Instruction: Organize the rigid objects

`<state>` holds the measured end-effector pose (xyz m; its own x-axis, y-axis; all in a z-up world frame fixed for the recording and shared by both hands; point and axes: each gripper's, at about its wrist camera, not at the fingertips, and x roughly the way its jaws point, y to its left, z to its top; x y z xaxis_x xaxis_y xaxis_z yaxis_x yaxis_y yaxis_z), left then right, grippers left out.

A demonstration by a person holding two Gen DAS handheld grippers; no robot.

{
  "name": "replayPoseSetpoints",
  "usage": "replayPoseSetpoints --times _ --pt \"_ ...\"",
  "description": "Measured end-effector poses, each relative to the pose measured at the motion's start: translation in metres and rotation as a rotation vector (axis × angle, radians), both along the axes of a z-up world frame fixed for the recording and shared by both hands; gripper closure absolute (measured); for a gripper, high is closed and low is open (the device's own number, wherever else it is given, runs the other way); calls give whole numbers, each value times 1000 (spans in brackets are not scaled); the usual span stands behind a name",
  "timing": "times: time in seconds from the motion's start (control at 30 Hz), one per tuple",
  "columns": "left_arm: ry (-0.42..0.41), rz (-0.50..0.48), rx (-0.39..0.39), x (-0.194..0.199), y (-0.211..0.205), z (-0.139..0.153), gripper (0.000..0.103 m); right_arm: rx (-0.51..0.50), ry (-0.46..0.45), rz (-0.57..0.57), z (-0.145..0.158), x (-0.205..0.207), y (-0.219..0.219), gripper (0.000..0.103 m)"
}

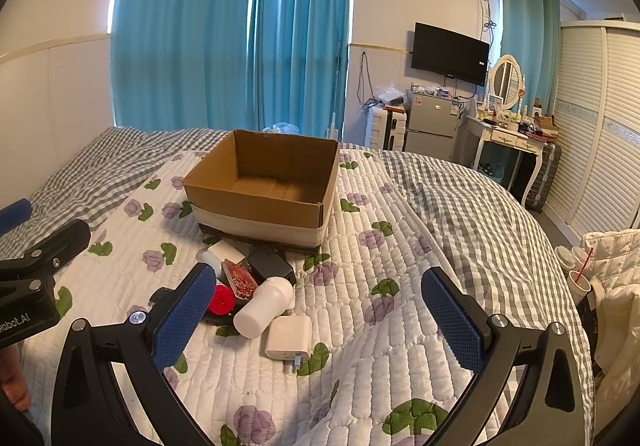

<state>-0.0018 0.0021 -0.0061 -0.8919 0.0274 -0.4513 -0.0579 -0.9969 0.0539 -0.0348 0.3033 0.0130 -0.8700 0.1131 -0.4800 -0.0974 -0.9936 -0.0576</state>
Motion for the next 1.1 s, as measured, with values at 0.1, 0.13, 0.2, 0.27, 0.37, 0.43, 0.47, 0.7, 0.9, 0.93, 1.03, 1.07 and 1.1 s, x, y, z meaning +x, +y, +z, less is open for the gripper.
replayPoseSetpoints --times 0.1,0.13,0.2,0.27,0.37,0.43,0.47,0.7,0.9,0.93,1.03,1.07,1.1 --pt "1 -2 1 0 0 0 0 0 1 1 0 0 0 0" --pt "0 -2 1 0 0 0 0 1 1 2 0 0 0 0" --pt "1 0 0 0 0 1 0 2 1 -1 0 0 -1 0" --pt "19 5 8 3 -1 3 0 -1 6 -3 1 1 -1 0" --pt "28 3 19 5 -2 10 0 -3 13 -4 4 3 -1 0" --pt "21 15 12 3 -2 13 0 -5 14 -2 7 2 -1 0" --pt "14 21 9 1 -3 15 0 -6 12 1 8 1 -2 0" --pt "-69 34 -4 -27 -8 -1 0 39 -78 14 -6 -23 -3 0" --pt "-218 47 -118 -75 -4 -45 0 40 -294 56 -48 -79 -6 5" --pt "-243 53 -120 -82 -5 -54 0 25 -324 65 -56 -89 -7 5" --pt "-296 74 -116 -93 -10 -75 0 -28 -409 87 -81 -116 -13 8" --pt "-310 81 -117 -97 -12 -80 0 -36 -427 100 -88 -124 -17 9" --pt "-327 90 -121 -100 -14 -86 0 -28 -442 111 -96 -132 -23 15"
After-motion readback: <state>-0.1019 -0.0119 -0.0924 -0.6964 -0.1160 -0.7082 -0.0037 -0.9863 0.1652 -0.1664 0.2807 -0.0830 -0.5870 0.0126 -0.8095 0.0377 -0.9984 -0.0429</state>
